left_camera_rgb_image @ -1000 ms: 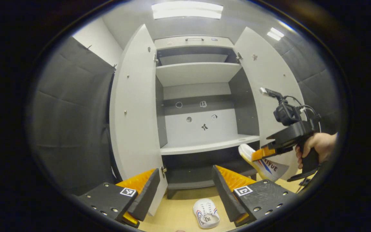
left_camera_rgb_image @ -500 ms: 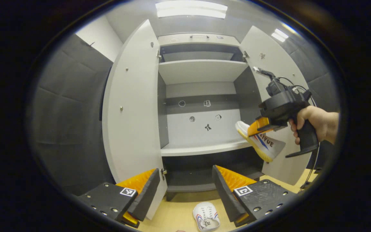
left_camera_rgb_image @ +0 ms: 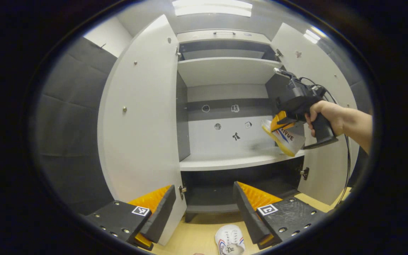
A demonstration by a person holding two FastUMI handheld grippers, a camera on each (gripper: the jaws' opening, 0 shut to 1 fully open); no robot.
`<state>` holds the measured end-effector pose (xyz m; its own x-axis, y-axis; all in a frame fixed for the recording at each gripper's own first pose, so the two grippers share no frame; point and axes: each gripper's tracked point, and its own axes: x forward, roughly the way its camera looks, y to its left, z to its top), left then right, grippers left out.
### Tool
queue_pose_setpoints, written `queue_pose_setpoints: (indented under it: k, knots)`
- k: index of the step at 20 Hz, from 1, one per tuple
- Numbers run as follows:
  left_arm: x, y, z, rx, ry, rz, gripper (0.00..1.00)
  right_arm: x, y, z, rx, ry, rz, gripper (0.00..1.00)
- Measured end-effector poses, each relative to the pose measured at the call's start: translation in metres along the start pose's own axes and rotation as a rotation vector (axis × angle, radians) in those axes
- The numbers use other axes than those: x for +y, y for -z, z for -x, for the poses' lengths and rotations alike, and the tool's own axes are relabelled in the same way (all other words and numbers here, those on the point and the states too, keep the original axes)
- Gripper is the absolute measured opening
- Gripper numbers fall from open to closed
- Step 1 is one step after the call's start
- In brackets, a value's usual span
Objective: Grab one shoe with the right hand and put it into the shoe cabinet, grab the other shoe with the left hand and put it into the shoe cabinet; then close the right door with the right hand and the left door with the left hand.
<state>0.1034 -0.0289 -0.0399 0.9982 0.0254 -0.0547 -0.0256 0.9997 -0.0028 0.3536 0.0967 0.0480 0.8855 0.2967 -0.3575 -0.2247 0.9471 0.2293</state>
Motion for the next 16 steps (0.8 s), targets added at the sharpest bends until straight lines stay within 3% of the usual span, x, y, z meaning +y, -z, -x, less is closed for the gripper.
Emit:
queue_pose_setpoints:
  k: [7, 13, 15, 16]
  knots:
    - [0.003, 0.01, -0.024, 0.033, -0.019, -0.002, 0.93, -0.006, -0.001, -0.07, 0.063, 0.026, -0.003, 0.01]
    - [0.007, 0.023, -0.031, 0.072, -0.031, 0.01, 0.94, -0.012, 0.02, -0.099, 0.128, 0.072, 0.011, 0.02]
    - [0.007, 0.025, -0.033, 0.082, -0.03, 0.01, 0.94, -0.007, 0.023, -0.1, 0.13, 0.048, 0.022, 0.08]
    - [0.008, 0.026, -0.034, 0.087, -0.028, 0.013, 0.94, -0.006, 0.02, -0.101, 0.111, 0.05, 0.03, 0.2]
